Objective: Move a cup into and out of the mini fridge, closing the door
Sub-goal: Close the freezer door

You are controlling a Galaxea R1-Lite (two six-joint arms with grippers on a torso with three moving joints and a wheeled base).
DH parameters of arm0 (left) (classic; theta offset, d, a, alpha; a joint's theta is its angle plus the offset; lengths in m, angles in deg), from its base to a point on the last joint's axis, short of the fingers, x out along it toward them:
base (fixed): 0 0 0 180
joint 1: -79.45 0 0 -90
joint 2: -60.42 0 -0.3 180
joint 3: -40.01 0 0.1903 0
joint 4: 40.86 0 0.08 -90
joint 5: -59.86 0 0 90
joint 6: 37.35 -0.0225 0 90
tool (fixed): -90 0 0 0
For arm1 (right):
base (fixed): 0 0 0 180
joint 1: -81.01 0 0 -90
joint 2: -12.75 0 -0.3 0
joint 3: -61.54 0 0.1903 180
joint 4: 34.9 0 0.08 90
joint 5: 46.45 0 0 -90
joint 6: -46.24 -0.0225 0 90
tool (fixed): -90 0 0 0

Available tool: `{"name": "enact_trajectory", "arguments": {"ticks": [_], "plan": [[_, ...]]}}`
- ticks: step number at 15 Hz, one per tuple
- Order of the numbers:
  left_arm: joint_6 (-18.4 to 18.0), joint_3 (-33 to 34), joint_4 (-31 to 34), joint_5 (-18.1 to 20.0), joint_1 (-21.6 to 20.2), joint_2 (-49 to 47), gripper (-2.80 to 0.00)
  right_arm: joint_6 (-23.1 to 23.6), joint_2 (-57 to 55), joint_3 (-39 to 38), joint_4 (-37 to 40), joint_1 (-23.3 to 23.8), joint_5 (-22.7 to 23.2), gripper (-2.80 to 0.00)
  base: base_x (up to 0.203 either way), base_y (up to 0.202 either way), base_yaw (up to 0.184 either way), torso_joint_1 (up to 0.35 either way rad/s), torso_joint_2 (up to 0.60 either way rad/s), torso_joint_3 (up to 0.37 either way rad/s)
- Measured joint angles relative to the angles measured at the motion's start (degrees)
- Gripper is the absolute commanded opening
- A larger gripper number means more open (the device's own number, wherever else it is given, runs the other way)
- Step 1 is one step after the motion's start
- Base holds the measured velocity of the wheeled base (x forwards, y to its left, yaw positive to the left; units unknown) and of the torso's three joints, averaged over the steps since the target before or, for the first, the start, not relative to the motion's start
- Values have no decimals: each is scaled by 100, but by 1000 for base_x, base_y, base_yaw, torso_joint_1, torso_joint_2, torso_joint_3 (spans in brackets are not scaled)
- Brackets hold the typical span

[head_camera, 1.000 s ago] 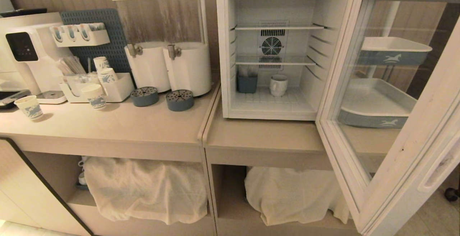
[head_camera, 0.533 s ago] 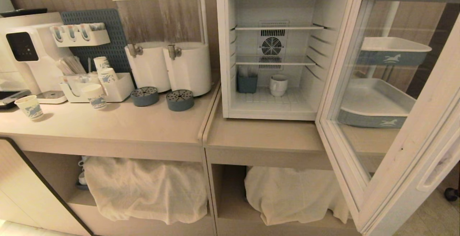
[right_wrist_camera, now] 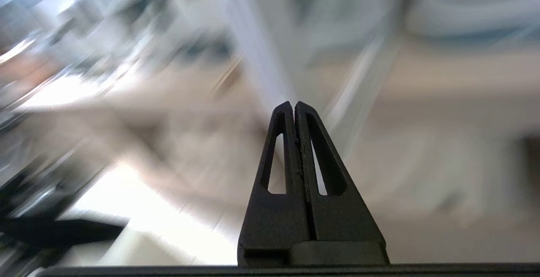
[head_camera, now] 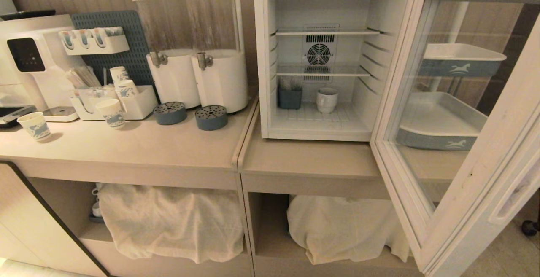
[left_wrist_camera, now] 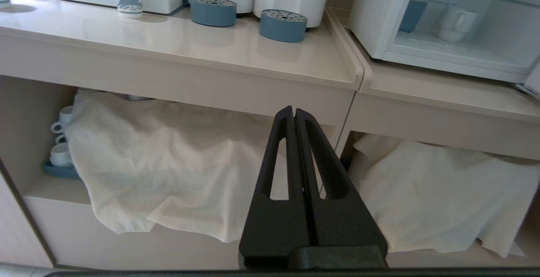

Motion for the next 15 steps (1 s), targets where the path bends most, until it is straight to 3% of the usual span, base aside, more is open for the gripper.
{"name": "enact_trajectory", "arguments": {"ticks": [2, 3, 5, 7, 12, 15], "plan": [[0, 0, 2, 0, 0, 0, -280, -499, -269, 24, 258, -680, -445, -280, 0, 0, 0, 0, 0, 0], [-4, 0, 1, 0, 2, 0, -280, -724, -437, 44, 221, -795, -757, -280, 0, 0, 0, 0, 0, 0], [-4, 0, 1, 0, 0, 0, -280, -964, -868, 161, 149, -762, -1158, -280, 0, 0, 0, 0, 0, 0], [-5, 0, 0, -1, 0, 0, -280, -1233, -1364, 355, 41, -498, -1249, -280, 0, 0, 0, 0, 0, 0], [0, 0, 0, 0, -1, 0, -280, -1952, -2479, 515, -336, 47, -1046, -280, 0, 0, 0, 0, 0, 0], [1, 0, 0, 0, 0, 0, -280, -1903, -2959, 346, -689, 553, -116, -280, 0, 0, 0, 0, 0, 0]]}}
